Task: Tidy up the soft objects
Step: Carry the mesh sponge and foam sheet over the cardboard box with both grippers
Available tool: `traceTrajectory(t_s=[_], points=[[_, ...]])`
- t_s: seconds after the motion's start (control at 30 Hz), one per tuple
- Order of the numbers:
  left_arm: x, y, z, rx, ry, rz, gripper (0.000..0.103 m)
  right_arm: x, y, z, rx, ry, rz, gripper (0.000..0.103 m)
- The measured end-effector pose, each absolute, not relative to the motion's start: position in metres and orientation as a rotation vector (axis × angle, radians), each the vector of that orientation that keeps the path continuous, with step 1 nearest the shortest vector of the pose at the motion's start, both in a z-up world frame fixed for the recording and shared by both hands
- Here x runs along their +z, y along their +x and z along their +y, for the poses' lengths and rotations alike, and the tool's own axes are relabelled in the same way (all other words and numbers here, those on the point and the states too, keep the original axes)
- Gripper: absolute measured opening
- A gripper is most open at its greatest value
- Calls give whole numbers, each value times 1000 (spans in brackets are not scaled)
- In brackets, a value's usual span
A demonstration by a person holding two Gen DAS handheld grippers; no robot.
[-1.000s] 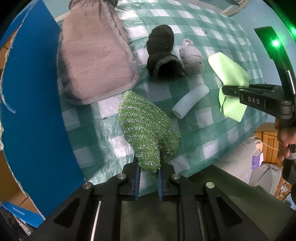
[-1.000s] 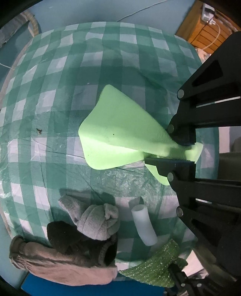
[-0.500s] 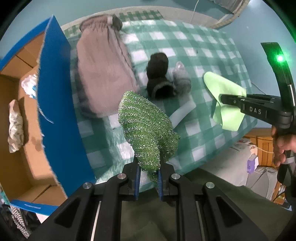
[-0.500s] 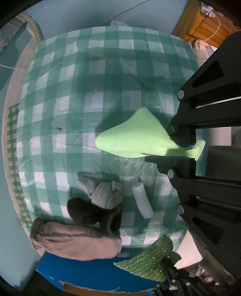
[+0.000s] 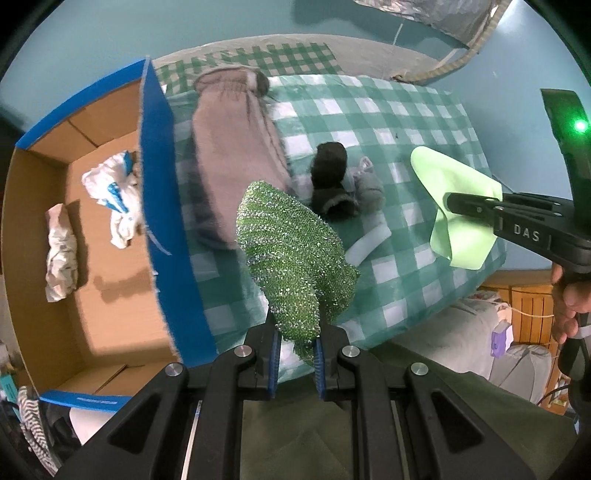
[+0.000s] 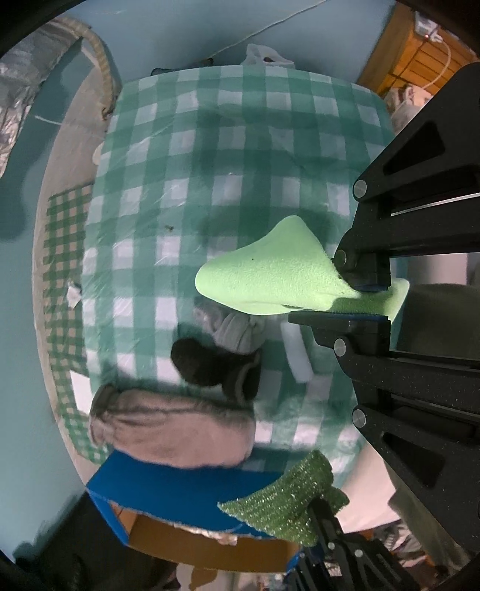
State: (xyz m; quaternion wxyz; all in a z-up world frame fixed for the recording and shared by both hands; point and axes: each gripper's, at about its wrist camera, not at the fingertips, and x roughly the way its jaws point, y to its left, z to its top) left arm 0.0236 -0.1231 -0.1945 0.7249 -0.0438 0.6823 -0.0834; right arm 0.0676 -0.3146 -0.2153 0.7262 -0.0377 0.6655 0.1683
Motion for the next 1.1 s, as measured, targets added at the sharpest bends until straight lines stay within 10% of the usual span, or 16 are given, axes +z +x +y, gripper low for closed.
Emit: traceTrajectory(t_s=[1.1], points=[[-144, 15, -22, -1, -253, 1388, 15, -146, 73, -180, 641, -238, 1316, 7]])
